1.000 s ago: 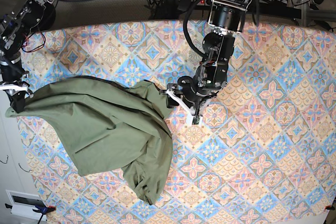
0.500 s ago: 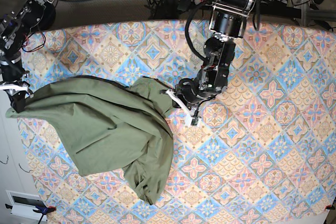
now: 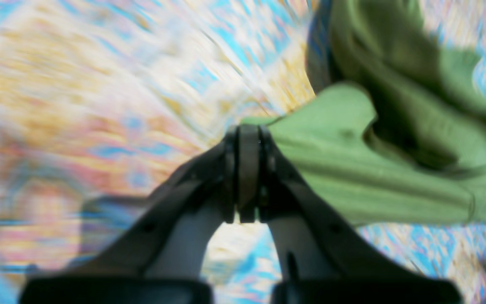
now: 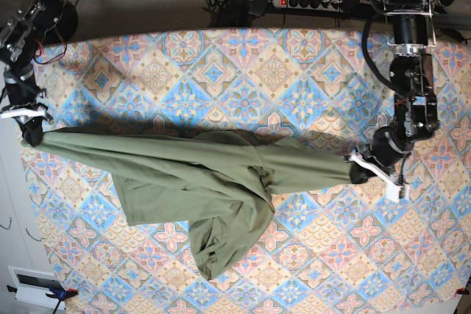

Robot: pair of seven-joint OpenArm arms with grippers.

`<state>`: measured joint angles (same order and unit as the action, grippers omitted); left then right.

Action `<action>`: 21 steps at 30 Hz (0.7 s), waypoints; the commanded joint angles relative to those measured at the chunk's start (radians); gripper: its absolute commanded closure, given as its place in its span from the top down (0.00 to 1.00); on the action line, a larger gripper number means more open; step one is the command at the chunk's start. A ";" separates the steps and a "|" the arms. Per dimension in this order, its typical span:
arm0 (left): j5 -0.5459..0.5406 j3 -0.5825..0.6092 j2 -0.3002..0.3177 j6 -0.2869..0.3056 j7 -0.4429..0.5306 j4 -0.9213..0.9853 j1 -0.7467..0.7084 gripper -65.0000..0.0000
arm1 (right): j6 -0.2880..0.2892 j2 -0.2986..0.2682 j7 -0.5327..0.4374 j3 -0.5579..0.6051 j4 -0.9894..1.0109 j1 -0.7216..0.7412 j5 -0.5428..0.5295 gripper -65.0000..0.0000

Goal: Layout the t-shirt on the table in an organized manner, then fold the t-shirt properly
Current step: 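Lift the shirt and pull the grippers apart to stretch it out, then release the shirt with the right gripper and lay it down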

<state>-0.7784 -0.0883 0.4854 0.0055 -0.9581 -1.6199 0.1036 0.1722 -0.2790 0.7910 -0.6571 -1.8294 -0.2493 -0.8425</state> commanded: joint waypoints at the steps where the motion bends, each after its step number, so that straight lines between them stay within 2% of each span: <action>1: -0.005 -0.021 0.040 -0.006 0.035 -0.016 0.025 0.00 | 0.002 -0.012 -0.035 0.006 -0.037 -0.006 -0.008 0.01; 5: -0.016 -0.031 0.094 -0.006 0.037 -0.020 0.048 0.00 | 0.002 0.021 0.014 0.073 -0.085 -0.087 -0.076 0.01; 9: -0.017 -0.080 0.111 -0.006 0.035 -0.020 0.061 0.00 | 0.002 0.037 0.041 0.221 -0.095 -0.172 -0.160 0.01; 14: -0.014 -0.169 0.118 -0.006 0.035 -0.020 0.061 0.00 | 0.002 0.037 0.090 0.461 -0.095 -0.227 -0.203 0.01; 17: -0.011 -0.230 0.154 -0.006 0.037 -0.013 0.060 0.00 | 0.003 0.033 0.141 0.635 -0.095 -0.252 -0.203 0.01; 19: -0.011 -0.287 0.155 -0.006 0.037 -0.013 0.058 0.00 | 0.003 0.019 0.190 0.776 -0.108 -0.216 -0.203 0.01; 21: -0.009 -0.324 0.157 -0.006 0.037 -0.016 0.061 0.00 | 0.003 -0.010 0.227 0.867 -0.109 -0.164 -0.203 0.01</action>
<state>-0.7780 -0.4080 0.6189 -0.0074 -0.9459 -1.6199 0.1448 0.1764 -0.2718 1.0542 0.2298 -1.9133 -0.4286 -1.0321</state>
